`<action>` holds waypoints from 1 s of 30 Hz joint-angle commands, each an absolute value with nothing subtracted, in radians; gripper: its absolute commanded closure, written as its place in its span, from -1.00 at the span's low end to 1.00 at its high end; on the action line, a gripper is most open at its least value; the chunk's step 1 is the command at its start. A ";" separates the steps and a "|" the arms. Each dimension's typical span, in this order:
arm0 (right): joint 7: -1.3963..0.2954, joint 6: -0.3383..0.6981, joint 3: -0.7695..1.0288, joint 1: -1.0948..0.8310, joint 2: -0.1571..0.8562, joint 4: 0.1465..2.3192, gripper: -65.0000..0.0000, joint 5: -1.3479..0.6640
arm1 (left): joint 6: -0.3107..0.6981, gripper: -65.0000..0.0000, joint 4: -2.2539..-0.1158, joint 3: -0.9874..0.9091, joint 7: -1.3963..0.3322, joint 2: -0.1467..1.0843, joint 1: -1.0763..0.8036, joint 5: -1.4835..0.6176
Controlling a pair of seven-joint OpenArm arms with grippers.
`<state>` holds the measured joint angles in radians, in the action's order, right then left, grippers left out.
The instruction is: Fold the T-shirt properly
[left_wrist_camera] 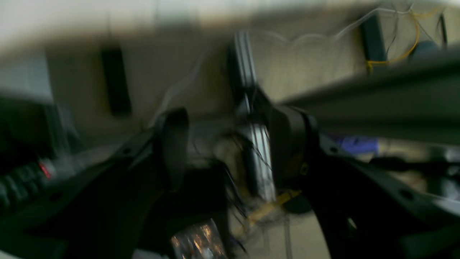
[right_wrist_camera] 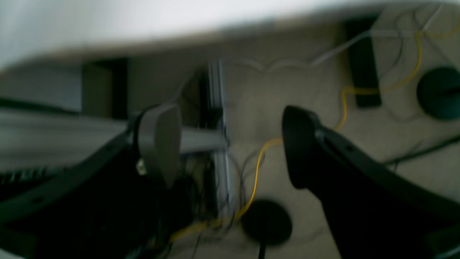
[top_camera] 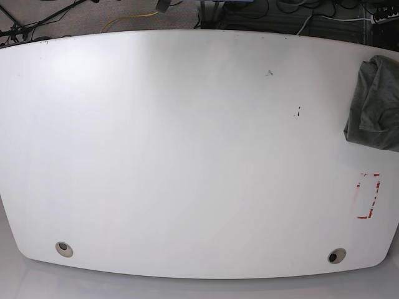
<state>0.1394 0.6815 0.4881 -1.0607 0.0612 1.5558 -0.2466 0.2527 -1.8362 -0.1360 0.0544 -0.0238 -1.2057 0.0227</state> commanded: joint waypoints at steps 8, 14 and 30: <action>0.354 0.698 0.414 -0.955 0.065 1.110 -0.28 -0.137 | 0.257 0.02 -1.497 -0.140 0.079 0.119 -1.086 -0.160; 0.364 0.698 0.415 -0.820 0.065 0.906 -0.28 -0.036 | 0.257 0.02 -1.208 -0.139 0.079 0.140 -0.883 -0.120; 0.366 0.521 0.414 -0.421 0.154 0.374 -0.29 0.145 | 0.220 0.02 -0.414 -0.004 0.111 0.142 -0.375 -0.087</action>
<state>0.3534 0.5144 0.4118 -0.4229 0.1349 0.4141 0.1402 0.2420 -0.5129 -0.0177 0.0830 0.1356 -0.3962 -0.0834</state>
